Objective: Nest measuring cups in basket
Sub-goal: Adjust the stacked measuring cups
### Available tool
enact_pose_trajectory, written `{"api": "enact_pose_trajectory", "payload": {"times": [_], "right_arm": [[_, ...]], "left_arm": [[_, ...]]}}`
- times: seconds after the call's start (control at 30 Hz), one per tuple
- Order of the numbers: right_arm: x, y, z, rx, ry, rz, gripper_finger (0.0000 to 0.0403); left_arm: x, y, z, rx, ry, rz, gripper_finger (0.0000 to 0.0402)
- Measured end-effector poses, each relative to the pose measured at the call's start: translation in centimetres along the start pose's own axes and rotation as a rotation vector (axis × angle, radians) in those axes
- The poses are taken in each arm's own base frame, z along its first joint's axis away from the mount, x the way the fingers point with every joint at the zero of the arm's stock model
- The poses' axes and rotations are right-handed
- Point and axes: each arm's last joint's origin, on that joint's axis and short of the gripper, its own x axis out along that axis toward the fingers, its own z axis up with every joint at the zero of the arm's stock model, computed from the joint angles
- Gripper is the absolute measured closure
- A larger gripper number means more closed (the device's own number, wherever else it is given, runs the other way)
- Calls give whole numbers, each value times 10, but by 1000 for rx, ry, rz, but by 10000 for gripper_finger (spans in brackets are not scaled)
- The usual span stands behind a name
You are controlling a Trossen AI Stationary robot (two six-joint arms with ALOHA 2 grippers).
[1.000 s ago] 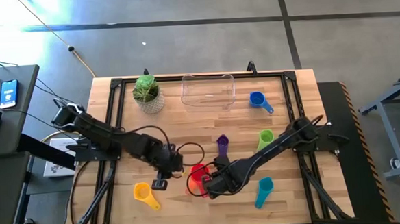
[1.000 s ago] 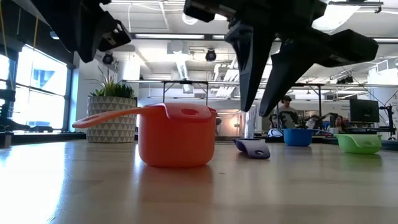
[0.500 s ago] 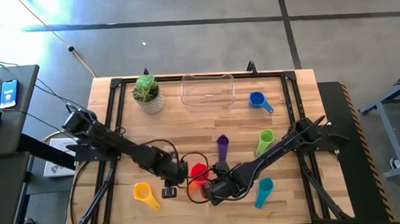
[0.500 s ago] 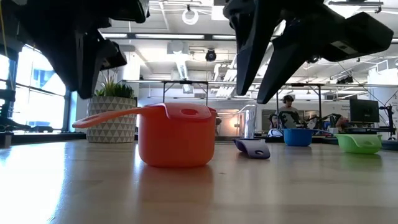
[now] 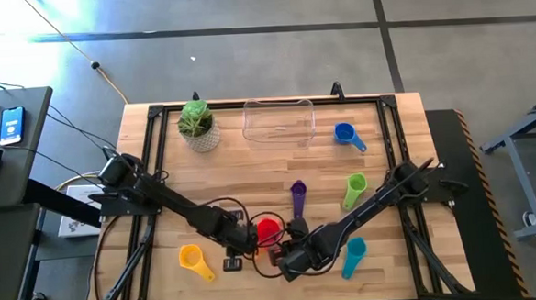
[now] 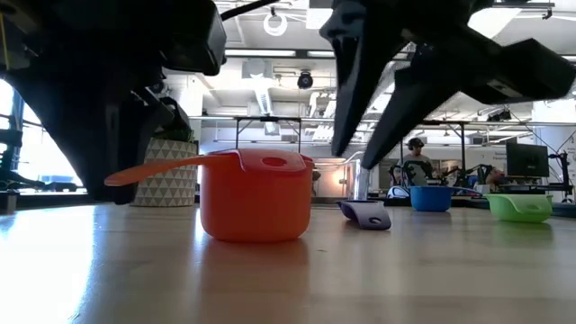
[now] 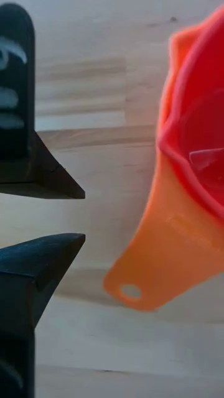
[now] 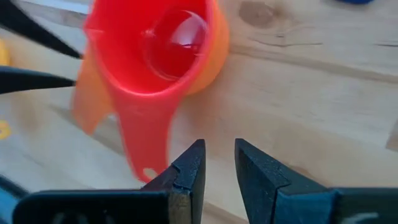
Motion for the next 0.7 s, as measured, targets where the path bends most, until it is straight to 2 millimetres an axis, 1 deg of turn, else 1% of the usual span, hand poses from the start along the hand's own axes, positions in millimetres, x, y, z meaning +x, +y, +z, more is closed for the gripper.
{"api": "enact_pose_trajectory", "payload": {"times": [0.23, 0.43, 0.7], "right_arm": [[12, -4, -8, 23, -30, -18, 325], [28, -2, -13, 54, -18, 11, 324], [29, 3, -11, 75, -9, 48, 324]], "left_arm": [[2, 0, 1, -1, -6, -2, 312], [2, 0, 3, -1, -26, 1, 312], [2, 0, 4, 36, -38, 3, 312]]}}
